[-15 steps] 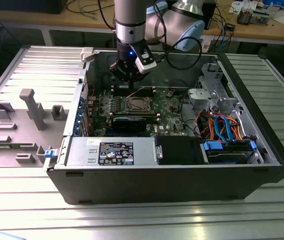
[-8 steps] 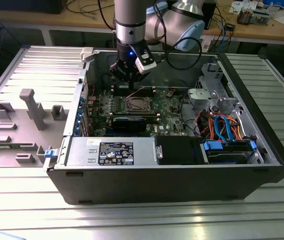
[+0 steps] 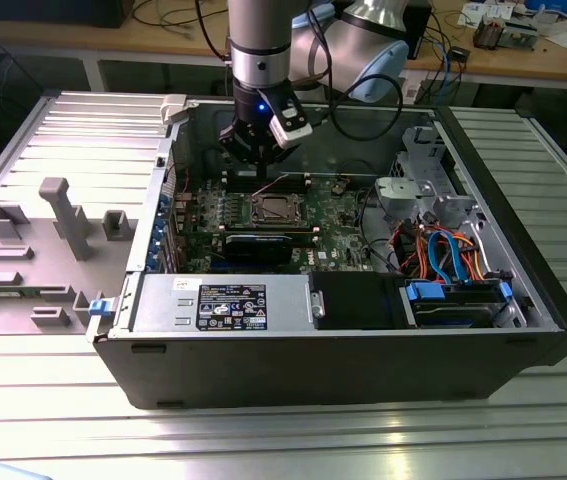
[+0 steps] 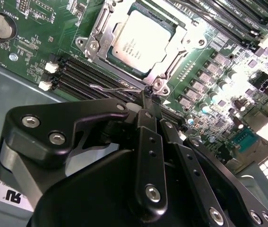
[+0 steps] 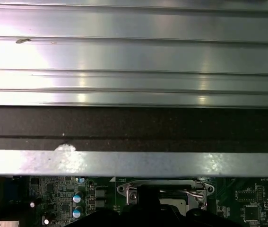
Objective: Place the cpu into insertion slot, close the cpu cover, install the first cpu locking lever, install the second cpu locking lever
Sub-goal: 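Install the first cpu locking lever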
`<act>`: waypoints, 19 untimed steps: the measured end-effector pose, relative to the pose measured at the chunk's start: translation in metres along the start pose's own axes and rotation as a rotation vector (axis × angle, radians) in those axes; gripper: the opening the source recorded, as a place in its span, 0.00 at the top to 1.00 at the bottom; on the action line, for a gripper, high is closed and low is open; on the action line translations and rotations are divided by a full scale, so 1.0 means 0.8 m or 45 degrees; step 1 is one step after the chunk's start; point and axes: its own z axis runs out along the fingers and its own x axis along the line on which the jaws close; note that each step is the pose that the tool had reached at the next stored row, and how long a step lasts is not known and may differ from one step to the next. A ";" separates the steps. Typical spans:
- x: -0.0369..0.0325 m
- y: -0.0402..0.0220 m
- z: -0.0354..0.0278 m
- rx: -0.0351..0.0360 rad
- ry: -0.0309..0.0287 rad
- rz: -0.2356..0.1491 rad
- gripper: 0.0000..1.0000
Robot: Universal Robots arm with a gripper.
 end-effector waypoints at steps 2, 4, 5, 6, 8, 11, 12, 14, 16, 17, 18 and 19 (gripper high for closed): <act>0.0000 0.0018 0.0013 -0.0001 -0.0001 0.000 0.89; 0.0001 0.0046 0.0031 -0.0001 0.0000 -0.002 0.89; 0.0000 0.0063 0.0039 -0.0002 0.0001 -0.004 0.89; 0.0001 0.0078 0.0046 -0.0002 0.0001 -0.006 0.89; 0.0001 0.0115 0.0065 -0.0002 0.0001 -0.010 0.89; 0.0002 0.0142 0.0111 0.0013 0.0001 -0.015 0.89; 0.0002 0.0143 0.0123 0.0030 0.0002 -0.017 0.89; 0.0001 0.0143 0.0151 0.0063 0.0006 -0.020 0.89; -0.0004 0.0143 0.0171 0.0072 0.0004 -0.022 0.89; -0.0007 0.0143 0.0183 0.0079 0.0005 -0.023 0.89; -0.0012 0.0143 0.0191 0.0082 0.0005 -0.023 0.89; -0.0020 0.0143 0.0206 0.0092 0.0004 -0.024 0.89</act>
